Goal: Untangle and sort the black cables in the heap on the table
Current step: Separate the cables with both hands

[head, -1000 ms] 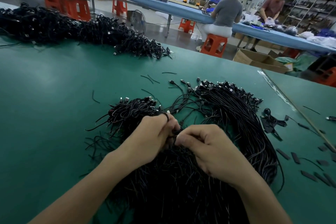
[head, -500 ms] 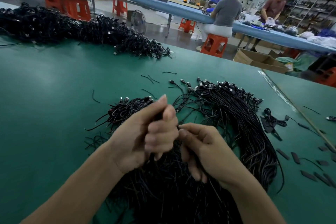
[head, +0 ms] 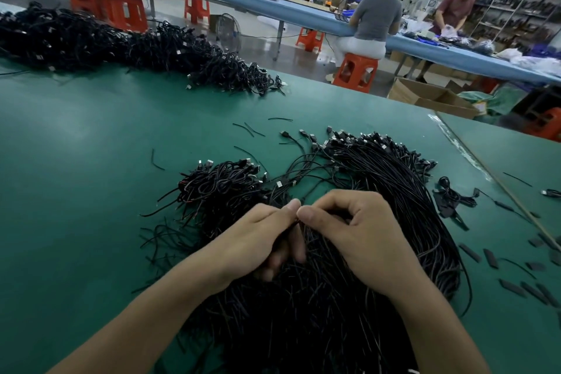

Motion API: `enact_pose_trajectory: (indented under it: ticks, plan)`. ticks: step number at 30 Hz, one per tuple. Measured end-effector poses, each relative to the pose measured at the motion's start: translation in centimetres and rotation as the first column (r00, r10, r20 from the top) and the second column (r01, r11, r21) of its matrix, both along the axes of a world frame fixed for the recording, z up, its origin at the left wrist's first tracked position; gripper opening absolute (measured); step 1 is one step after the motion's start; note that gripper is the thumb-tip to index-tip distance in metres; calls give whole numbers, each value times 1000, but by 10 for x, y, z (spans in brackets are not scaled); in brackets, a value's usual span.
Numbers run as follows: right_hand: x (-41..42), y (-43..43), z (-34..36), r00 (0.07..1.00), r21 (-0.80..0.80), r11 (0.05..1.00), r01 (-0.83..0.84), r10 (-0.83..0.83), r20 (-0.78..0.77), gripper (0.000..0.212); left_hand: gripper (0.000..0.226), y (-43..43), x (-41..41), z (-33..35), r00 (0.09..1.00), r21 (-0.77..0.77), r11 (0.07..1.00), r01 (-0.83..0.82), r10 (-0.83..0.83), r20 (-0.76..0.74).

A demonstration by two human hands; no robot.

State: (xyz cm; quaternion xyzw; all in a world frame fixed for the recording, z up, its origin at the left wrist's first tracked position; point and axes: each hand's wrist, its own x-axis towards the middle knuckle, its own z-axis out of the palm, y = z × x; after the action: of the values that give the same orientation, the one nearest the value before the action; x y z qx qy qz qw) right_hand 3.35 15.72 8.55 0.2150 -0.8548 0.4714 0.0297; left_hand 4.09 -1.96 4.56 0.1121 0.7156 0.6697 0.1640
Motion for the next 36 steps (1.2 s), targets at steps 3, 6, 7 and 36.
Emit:
enact_pose_trajectory:
  ticks: [3, 6, 7, 36]
  plan:
    - [-4, -1, -5, 1000, -145, 989, 19, -20, -7, 35, 63, -5, 3, 10, 959, 277, 948, 158, -214, 185]
    - [-4, -6, -12, 999, -191, 981, 24, -17, 39, 36, 50, -12, 0, 21, 868, 701, 687, 190, -451, 206]
    - [-4, -7, -15, 998, -171, 985, 31, -21, 63, 35, 47, -13, -2, 23, 867, 791, 587, 170, -471, 163]
    - [3, 6, -5, 944, -175, 954, -242, 273, 184, 18, 54, -19, 0, 11, 868, 373, 853, 365, -457, 195]
